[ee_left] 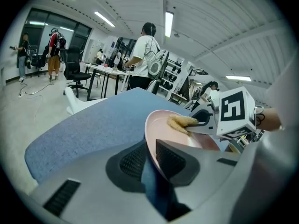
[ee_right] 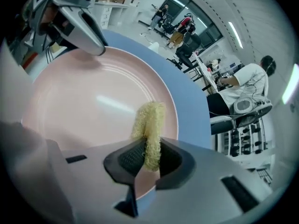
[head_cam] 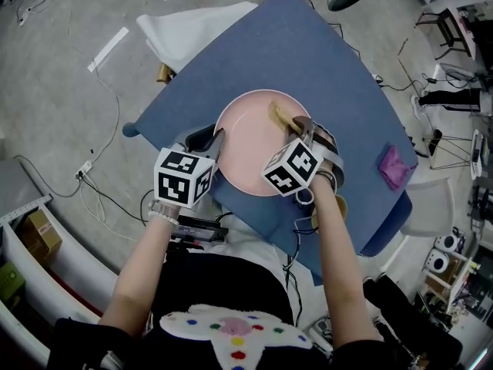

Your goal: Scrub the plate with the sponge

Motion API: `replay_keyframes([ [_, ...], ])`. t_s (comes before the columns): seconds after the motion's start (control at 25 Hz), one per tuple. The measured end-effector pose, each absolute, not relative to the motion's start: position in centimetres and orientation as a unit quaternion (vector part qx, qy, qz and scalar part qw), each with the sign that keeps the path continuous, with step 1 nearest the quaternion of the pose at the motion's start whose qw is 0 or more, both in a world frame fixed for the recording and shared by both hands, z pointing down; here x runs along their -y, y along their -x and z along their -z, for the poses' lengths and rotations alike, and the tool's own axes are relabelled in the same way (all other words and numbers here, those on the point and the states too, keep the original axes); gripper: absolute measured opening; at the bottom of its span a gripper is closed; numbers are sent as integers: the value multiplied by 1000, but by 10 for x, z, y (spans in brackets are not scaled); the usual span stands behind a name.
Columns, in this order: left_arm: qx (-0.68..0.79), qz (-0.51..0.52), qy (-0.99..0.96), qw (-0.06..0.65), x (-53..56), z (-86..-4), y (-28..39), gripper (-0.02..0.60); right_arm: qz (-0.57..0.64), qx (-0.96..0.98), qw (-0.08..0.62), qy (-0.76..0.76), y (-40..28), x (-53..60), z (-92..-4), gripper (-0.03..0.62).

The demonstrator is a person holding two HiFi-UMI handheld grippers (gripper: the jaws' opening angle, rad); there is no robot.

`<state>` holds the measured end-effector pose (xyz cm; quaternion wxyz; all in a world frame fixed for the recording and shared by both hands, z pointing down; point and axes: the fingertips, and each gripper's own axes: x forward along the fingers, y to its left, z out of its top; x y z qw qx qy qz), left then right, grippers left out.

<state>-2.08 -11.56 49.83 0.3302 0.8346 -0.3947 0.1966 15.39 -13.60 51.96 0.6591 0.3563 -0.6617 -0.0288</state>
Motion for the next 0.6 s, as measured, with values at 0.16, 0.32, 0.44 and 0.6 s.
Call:
replay_keyframes([
  [0.16,396,-196,-834,330,115,-498,20,74,30,640,679,-358,-164,127,-520,53],
  [0.32,398,-201,-834,324,115,-498,20,74,19,630,690,-356,-172,112,-519,52],
  [0.44,400,-203,-833,323,114,-499,22,74,0,627,697,-348,-173,93,-522,52],
  [0.6,401,-206,-832,322,116,-500,22,74,-26,635,697,-332,-167,69,-524,52],
])
